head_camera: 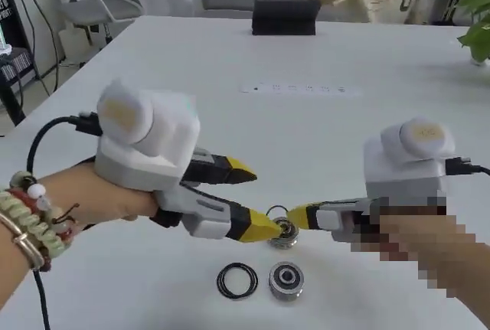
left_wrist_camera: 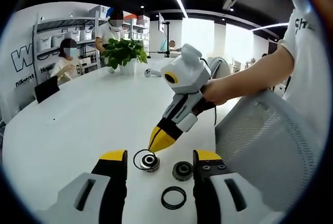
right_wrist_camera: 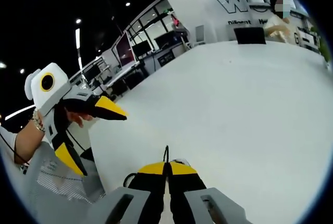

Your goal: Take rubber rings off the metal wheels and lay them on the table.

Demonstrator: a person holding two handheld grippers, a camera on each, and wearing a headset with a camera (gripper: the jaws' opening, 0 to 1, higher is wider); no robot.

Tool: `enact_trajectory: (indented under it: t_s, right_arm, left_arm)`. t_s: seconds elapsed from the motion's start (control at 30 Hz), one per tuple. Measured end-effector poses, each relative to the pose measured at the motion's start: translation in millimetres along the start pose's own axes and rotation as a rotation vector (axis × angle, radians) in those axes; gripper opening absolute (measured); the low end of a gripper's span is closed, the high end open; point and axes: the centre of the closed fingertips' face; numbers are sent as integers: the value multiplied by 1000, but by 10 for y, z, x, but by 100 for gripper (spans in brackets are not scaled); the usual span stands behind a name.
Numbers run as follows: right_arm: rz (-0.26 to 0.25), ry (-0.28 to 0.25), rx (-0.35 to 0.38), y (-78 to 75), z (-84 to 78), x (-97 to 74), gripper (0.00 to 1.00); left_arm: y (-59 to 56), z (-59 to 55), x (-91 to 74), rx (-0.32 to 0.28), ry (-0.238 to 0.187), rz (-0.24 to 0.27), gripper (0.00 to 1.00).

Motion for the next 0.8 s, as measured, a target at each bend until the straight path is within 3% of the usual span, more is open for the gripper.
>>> enact_trajectory:
  t_s: [0.07, 0.2, 0.43, 0.6, 0.8]
  right_arm:
    - [4, -12, 4, 21, 36, -21, 0]
    - [16, -36, 17, 77, 90, -65, 0]
    - [27, -62, 25, 129, 153, -112, 0]
    - [41, -81, 35, 180, 208, -144, 0]
    - [75, -112, 61, 276, 301, -200, 0]
  left_arm:
    - [14, 5, -126, -6, -20, 26, 49]
    - [8, -43, -328, -14, -11, 73, 52]
    - [-54, -273, -705, -41, 28, 165, 53]
    - [-156, -384, -839, -62, 27, 203, 54]
    - [-274, -469, -858, -85, 17, 226, 54]
Point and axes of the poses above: the centre of the closed fingertips' face, and the gripper's own axes: x roughly forward along the fingers, y roughly to its left, z roughly out of its top, and after that the axes turned 10 degrees about -z, right-handed
